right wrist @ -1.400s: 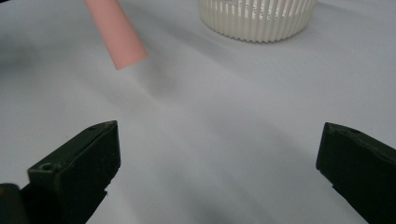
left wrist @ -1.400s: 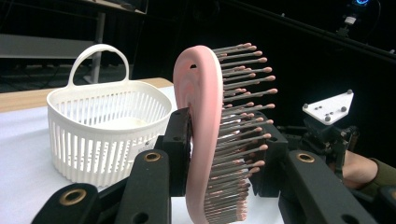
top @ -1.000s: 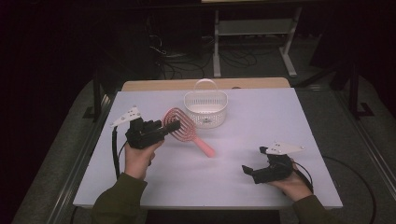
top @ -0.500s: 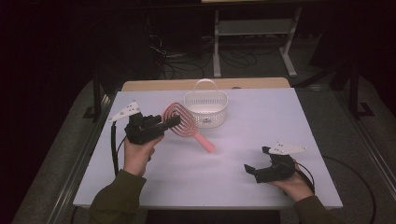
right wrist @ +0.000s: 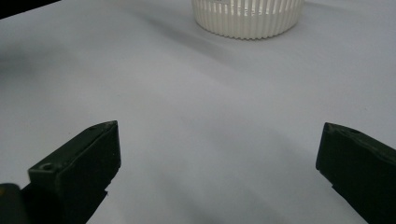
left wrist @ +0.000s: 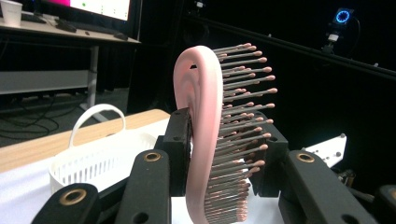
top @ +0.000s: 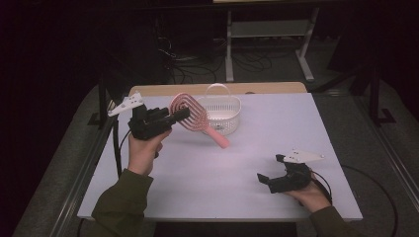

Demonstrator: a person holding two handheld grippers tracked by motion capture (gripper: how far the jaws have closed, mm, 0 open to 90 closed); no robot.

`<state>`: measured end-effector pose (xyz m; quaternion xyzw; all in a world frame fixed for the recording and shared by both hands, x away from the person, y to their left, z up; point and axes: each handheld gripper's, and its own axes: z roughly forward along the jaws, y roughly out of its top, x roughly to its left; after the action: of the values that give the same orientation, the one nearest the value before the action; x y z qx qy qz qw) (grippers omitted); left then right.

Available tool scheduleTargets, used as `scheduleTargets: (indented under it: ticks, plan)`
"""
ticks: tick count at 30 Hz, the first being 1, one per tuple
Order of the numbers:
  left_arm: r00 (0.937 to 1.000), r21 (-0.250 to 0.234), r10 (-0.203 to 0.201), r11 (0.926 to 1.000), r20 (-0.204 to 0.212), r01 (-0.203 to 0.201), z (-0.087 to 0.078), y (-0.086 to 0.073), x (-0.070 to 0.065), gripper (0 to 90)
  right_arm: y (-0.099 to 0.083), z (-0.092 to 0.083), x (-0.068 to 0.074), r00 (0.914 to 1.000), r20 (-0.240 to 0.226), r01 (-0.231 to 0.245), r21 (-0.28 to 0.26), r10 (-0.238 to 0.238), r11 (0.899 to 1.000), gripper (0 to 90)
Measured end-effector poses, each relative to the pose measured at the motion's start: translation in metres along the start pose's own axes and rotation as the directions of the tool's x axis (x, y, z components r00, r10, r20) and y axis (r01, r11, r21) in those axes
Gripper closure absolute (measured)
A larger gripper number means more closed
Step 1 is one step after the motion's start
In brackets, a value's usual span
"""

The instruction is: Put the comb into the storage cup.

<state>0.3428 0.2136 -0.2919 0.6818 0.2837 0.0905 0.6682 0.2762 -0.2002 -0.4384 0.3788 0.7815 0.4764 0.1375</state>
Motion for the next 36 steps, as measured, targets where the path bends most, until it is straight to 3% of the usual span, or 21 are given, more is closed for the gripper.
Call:
scheduleTargets:
  ticks: [18,36]
  plan:
    - [0.9996,-0.048,-0.015,0.9987,0.025,0.017,0.013,0.025,0.008,64.7,0.001,-0.001,0.001,1.0,0.0,-0.001,-0.003,0.001,1.0,0.0]
    - [0.9996,-0.088,-0.024,0.9958,-0.012,0.023,0.033,0.042,0.029,64.6,0.001,-0.001,0.0,1.0,-0.005,-0.004,-0.002,0.003,1.0,0.0]
